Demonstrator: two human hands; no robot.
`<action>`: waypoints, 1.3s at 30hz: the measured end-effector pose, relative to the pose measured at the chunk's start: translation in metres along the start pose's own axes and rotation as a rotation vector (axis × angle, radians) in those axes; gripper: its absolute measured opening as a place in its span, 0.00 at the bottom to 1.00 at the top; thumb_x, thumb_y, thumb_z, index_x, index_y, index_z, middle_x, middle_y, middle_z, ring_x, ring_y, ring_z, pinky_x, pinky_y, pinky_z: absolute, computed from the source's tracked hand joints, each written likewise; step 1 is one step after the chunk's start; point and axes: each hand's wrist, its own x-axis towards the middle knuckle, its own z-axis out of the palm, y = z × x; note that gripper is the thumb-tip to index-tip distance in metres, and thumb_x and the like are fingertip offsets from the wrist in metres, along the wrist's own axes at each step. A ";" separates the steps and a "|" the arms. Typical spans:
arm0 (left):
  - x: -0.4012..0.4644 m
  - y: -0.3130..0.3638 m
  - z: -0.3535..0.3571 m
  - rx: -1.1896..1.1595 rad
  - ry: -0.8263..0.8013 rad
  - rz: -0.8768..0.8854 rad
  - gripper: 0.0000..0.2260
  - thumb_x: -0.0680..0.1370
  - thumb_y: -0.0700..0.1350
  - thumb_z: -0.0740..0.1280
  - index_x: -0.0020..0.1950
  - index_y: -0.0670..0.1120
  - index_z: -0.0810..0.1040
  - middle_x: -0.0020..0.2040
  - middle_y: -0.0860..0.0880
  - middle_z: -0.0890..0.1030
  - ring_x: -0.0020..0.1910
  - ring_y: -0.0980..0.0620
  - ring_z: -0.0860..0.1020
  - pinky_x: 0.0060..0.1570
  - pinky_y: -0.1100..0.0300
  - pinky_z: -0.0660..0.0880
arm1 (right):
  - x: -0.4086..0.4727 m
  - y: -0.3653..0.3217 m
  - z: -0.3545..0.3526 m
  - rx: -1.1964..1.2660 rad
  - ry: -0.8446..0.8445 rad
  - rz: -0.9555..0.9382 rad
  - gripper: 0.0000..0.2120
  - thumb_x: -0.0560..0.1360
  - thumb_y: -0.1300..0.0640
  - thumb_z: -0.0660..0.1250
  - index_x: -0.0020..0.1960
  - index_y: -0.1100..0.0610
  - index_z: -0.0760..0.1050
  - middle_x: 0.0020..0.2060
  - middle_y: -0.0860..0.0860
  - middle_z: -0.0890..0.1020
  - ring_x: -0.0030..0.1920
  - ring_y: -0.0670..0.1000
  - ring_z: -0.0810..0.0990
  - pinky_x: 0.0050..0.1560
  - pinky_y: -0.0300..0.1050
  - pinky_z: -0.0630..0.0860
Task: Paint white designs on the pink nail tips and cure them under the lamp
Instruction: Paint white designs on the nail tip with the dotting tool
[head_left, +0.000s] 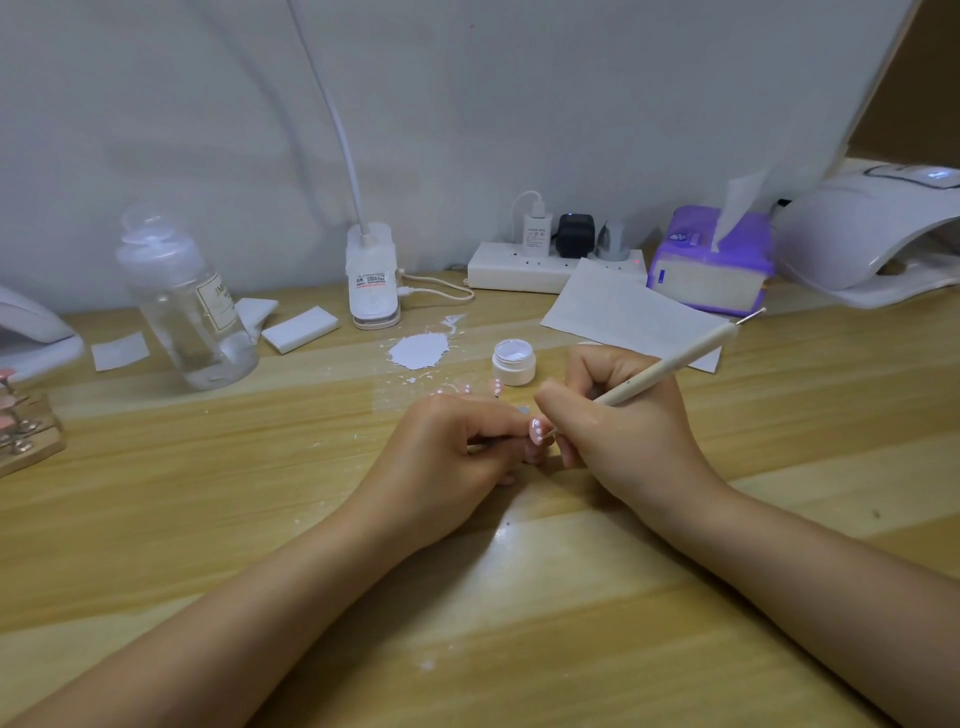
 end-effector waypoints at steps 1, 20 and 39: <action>0.000 0.000 0.000 -0.011 0.002 -0.001 0.07 0.74 0.32 0.66 0.41 0.39 0.82 0.36 0.44 0.81 0.35 0.46 0.78 0.37 0.59 0.76 | 0.000 0.000 0.000 -0.001 0.000 0.001 0.20 0.67 0.73 0.62 0.22 0.58 0.59 0.12 0.46 0.68 0.15 0.41 0.67 0.21 0.29 0.64; 0.000 0.001 0.000 -0.008 0.011 0.005 0.06 0.75 0.33 0.66 0.41 0.37 0.82 0.36 0.43 0.81 0.36 0.46 0.78 0.36 0.57 0.77 | 0.000 0.001 0.000 0.007 0.004 0.010 0.19 0.66 0.72 0.62 0.22 0.58 0.60 0.12 0.48 0.68 0.16 0.42 0.69 0.21 0.30 0.65; 0.000 0.002 0.000 -0.006 0.012 0.001 0.06 0.74 0.32 0.66 0.42 0.38 0.83 0.36 0.44 0.82 0.33 0.51 0.77 0.34 0.64 0.76 | 0.001 0.001 0.000 0.008 0.006 0.019 0.20 0.67 0.72 0.62 0.22 0.58 0.60 0.13 0.46 0.69 0.16 0.42 0.68 0.21 0.29 0.64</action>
